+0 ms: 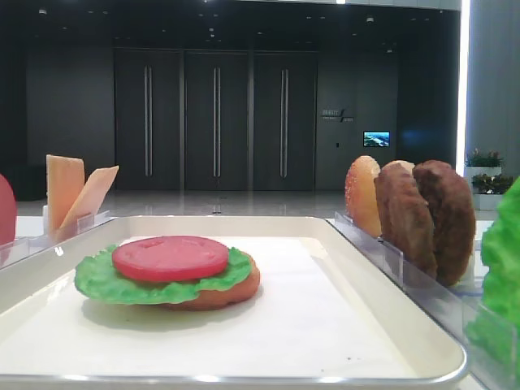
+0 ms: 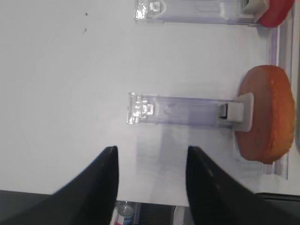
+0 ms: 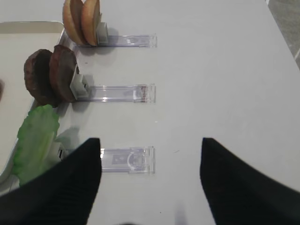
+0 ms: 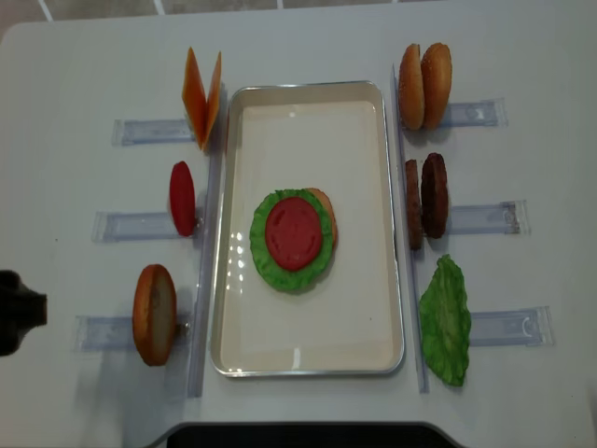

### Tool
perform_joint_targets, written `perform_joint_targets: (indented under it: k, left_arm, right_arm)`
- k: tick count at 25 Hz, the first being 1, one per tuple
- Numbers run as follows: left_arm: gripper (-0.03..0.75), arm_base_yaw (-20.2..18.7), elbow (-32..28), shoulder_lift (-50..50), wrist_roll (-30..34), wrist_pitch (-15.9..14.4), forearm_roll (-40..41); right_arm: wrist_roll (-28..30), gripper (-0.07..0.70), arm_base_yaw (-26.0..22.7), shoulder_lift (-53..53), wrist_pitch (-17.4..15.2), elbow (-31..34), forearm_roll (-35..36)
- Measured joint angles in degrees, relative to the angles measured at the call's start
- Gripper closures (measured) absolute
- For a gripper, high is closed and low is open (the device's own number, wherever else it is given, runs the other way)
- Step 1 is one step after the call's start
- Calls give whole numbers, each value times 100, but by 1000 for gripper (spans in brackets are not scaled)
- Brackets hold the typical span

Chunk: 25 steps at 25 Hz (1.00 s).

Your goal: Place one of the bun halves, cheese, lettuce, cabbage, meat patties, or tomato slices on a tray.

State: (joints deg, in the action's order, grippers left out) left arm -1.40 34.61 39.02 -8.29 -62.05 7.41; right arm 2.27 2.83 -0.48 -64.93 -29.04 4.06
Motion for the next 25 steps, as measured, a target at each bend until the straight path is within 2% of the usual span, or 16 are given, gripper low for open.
perform_joint_targets:
  k: [6,12,22,25]
  left_arm:
    - [366,0,-709,-1231,215,-18,-278]
    - [366,0,-739,-2190,829,-18,-741]
    - [366,0,-749,-3859,866,-108,-741]
    - [366,0,-749,-3986,866,-152,-741]
  right_arm:
    - [0,196,0,0,0,0,0]
    - [0,196,0,0,0,0,0]
    - [0,196,0,0,0,0,0]
    - [0,196,0,0,0,0,0]
